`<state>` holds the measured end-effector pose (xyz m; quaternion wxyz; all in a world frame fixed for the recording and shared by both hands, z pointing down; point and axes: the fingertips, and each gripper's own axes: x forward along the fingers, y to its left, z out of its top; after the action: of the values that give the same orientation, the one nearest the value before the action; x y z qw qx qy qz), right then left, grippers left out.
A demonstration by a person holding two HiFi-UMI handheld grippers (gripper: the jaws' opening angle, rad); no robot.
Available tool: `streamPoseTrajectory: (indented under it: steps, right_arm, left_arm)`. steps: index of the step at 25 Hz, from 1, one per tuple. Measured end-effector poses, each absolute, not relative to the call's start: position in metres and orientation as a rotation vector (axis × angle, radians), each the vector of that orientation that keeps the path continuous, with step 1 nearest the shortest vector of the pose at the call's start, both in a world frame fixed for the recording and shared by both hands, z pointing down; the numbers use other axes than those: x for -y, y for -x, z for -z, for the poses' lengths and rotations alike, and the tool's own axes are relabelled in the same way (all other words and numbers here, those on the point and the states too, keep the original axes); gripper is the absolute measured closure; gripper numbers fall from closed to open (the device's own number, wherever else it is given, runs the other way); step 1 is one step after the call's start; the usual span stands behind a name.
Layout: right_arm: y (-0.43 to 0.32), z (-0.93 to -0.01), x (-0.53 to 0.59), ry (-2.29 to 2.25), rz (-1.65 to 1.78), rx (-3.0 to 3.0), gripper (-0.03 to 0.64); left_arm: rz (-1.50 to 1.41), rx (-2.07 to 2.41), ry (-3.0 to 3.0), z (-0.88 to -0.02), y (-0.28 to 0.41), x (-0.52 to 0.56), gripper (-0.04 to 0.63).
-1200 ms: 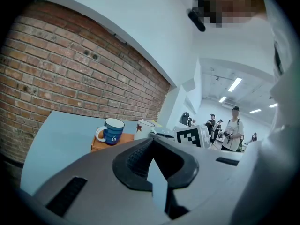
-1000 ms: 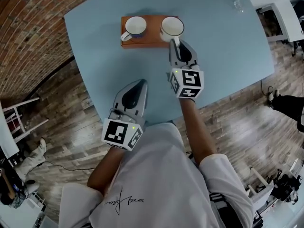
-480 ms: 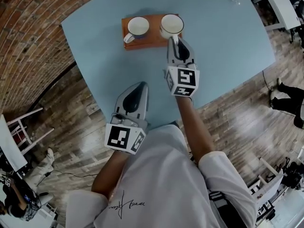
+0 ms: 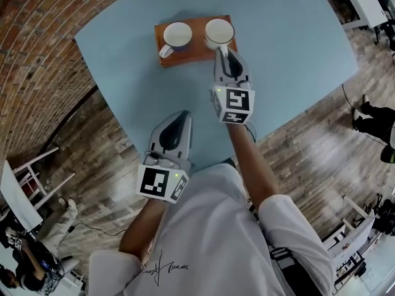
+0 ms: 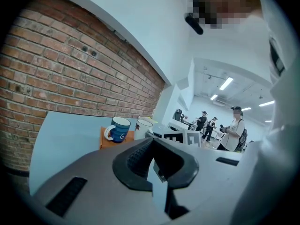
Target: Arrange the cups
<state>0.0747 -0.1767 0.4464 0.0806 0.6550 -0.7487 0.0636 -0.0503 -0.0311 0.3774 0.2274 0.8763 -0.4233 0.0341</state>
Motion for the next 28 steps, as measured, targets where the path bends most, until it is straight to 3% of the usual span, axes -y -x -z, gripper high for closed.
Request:
streamPoseTrajectory:
  steps: [28]
  right_arm:
    - [-0.070, -0.460, 0.177, -1.967, -0.167, 2.259, 0.552]
  left_arm:
    - [-0.078, 1.217, -2.324, -0.394, 0.061, 0.045, 0.588]
